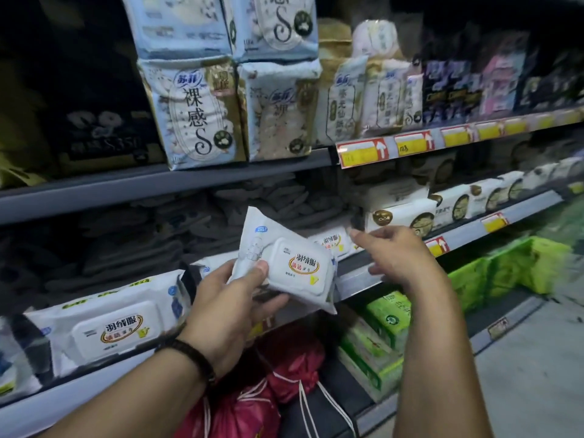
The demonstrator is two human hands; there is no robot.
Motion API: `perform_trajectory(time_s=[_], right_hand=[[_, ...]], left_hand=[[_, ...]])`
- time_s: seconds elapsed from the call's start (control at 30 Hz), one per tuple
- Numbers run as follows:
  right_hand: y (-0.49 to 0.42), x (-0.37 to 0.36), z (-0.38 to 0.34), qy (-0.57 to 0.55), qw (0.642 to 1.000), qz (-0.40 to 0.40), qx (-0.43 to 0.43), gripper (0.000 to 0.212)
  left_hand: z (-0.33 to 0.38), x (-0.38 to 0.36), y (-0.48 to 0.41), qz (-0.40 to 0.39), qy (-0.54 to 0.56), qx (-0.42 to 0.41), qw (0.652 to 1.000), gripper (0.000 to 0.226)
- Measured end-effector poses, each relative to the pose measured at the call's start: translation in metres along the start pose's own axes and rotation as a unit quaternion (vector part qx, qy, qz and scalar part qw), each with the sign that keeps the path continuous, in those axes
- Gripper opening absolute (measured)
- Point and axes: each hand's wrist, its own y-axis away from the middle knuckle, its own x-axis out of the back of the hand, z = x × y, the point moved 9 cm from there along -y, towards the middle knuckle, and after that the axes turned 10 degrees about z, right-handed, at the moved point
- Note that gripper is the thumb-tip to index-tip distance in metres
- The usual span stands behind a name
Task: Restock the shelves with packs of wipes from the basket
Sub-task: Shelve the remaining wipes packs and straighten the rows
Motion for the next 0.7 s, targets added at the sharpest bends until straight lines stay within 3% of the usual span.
perform_trajectory(time_s=[0.1, 0.2, 0.27, 0.33, 0.4, 0.5, 0.57, 0.7], right_hand=[[0.015, -0.002, 0.005, -0.023, 0.994, -0.098, -0.041, 0.044], [0.020, -0.003, -0.002, -0.135, 0.984, -0.113, -0.032, 0.033], [0.014, 0.004, -0.005, -0.198, 0.977, -0.073, -0.003, 0.022], [0.006, 0.013, -0.007, -0.243, 0.969, -0.025, 0.039, 0.023], [-0.002, 0.016, -0.006, -0.245, 0.965, 0.023, 0.086, 0.032], [-0.020, 0.006, 0.001, -0.111, 0.976, 0.128, 0.135, 0.052], [-0.024, -0.009, 0.004, -0.024, 0.976, 0.174, 0.125, 0.067], [-0.026, -0.041, 0.031, 0.009, 0.976, 0.210, 0.061, 0.064]], left_hand=[[0.005, -0.033, 0.000, -0.004, 0.053, -0.009, 0.999, 0.028], [0.004, -0.068, 0.000, -0.053, 0.057, -0.017, 0.997, 0.041], [0.005, -0.082, -0.006, -0.074, -0.035, -0.058, 0.995, 0.036], [0.013, -0.084, -0.019, -0.046, -0.176, -0.155, 0.971, 0.027], [0.028, -0.085, -0.032, -0.007, -0.313, -0.258, 0.914, 0.032], [0.041, -0.094, -0.043, 0.037, -0.487, -0.365, 0.793, 0.054], [0.037, -0.104, -0.049, 0.024, -0.564, -0.410, 0.716, 0.058], [0.018, -0.114, -0.060, 0.015, -0.680, -0.440, 0.586, 0.048]])
